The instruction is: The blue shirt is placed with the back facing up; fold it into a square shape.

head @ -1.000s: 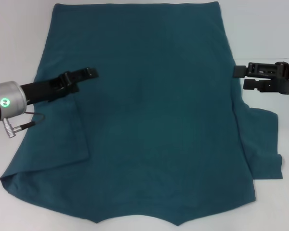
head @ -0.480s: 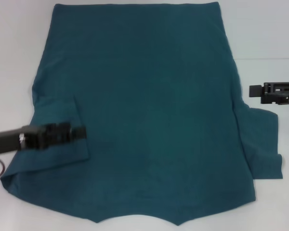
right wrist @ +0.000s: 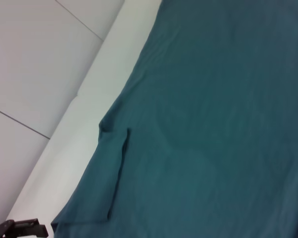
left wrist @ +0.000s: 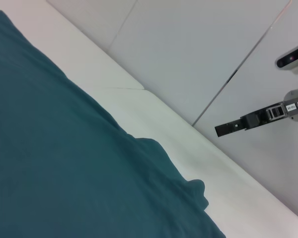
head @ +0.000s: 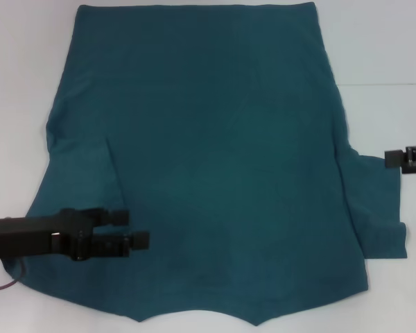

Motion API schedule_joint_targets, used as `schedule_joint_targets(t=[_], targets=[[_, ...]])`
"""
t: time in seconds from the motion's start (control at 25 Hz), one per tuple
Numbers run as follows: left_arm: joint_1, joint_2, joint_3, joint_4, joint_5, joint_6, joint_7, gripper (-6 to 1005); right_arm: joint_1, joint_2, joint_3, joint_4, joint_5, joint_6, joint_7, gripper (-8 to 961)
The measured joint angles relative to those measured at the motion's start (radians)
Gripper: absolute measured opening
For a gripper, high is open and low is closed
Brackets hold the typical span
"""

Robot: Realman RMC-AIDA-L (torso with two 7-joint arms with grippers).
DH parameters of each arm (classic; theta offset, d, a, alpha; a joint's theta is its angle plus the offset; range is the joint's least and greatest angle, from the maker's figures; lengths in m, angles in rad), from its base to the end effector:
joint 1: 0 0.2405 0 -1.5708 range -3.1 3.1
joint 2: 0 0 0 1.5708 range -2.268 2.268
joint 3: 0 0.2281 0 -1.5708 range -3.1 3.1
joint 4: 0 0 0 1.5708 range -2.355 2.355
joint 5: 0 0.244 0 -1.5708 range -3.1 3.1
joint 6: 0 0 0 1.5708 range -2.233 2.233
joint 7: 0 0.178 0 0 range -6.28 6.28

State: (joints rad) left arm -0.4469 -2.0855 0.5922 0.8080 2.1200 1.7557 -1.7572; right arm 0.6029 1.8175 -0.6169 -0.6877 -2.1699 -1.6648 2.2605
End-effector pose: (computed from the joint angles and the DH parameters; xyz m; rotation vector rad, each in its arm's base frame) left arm -0.2664 0.3204 0.0161 -2.7040 -1.1324 -0.7187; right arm 0.2774 0.3830 0.0974 -2.3985 1.6231 0.5075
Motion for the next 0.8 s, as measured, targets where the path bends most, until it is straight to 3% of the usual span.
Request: schedule_joint_targets(t=[0.48,0.68,0.8], targets=[[-0.015,-0.016,-0.005,-0.007,-0.005,-0.090,-0.020,947,-0.022,-0.015,0.006,-0.035,-0.199,-0.035,0.161,916],[-0.017,-0.026,-0.005,-0.007,-0.005,-0.102,-0.020,947,-0.022,0.007,0.006,-0.027,-0.201,-0.010,0.175,916],[-0.018,-0.030,-0.004,-0.007,-0.005,-0.103,-0.020,947,-0.028,0.031,0.019,-0.027,-0.196,0.024,0.148,916]])
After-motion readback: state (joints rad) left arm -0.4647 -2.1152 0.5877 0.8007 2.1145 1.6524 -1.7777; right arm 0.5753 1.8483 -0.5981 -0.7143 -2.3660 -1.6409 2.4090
